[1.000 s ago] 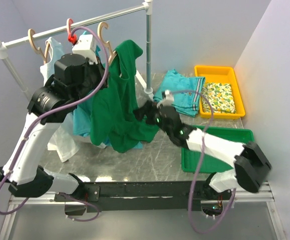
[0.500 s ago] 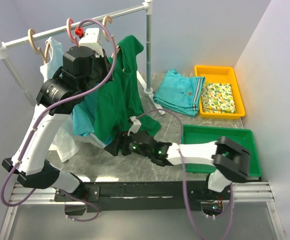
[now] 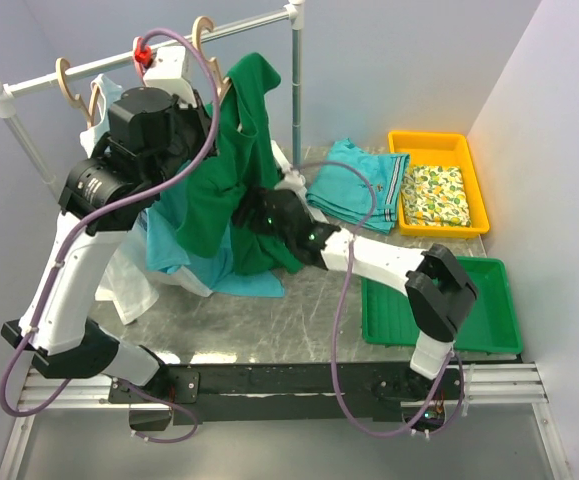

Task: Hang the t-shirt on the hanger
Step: Place the hanger at the clothesline.

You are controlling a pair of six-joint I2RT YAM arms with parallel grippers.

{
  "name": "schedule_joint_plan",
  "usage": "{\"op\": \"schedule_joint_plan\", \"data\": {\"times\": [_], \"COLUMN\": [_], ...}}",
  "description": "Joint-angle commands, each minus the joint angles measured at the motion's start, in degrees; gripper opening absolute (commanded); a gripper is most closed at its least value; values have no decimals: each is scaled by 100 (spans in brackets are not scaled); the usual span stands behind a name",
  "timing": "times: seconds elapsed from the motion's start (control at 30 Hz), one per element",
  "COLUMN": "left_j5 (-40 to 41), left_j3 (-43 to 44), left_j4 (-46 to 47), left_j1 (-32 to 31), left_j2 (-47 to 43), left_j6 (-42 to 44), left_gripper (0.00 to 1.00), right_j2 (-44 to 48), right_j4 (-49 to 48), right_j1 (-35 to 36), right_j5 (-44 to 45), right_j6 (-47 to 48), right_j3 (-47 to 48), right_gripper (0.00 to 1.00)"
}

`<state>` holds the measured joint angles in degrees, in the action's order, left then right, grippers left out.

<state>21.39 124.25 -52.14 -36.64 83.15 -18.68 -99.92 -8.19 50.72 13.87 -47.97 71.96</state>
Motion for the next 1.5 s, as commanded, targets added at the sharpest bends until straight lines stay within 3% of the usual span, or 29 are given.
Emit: {"op": "schedule_joint_plan", "data": {"times": [0.0,0.13,0.67,1.17,1.23,1.3,1.43,1.47], "left_j5": [111,85,-99,-908,-943,-961,-1101,-1128], "left_j3": [503,662,1243,812,733,592,364,329], "left_j4": [415,362,705,837,820,837,951,960], "left_j1": [43,78,570,948,948,948,948,948], "left_j2": [42,218,1097,1379,1370,1318,1124,1020], "left_j6": [162,180,180,110,110,101,110,110], "left_gripper": [1,1,1,1,4,21,32,54], "right_j2": [-300,-520,-801,-467,-389,-301,103,174], "right_j4": [414,468,212,-52,-25,-25,-131,-122], "right_j1": [-88,-185,-545,-651,-651,-651,-642,-651], "right_j5": [204,20,-429,-517,-508,-490,-447,-446], "right_j6": [481,612,885,833,841,841,833,841], "right_j3": [915,1364,1637,1030,969,838,503,442], "right_gripper": [81,81,81,81,81,81,81,81]}}
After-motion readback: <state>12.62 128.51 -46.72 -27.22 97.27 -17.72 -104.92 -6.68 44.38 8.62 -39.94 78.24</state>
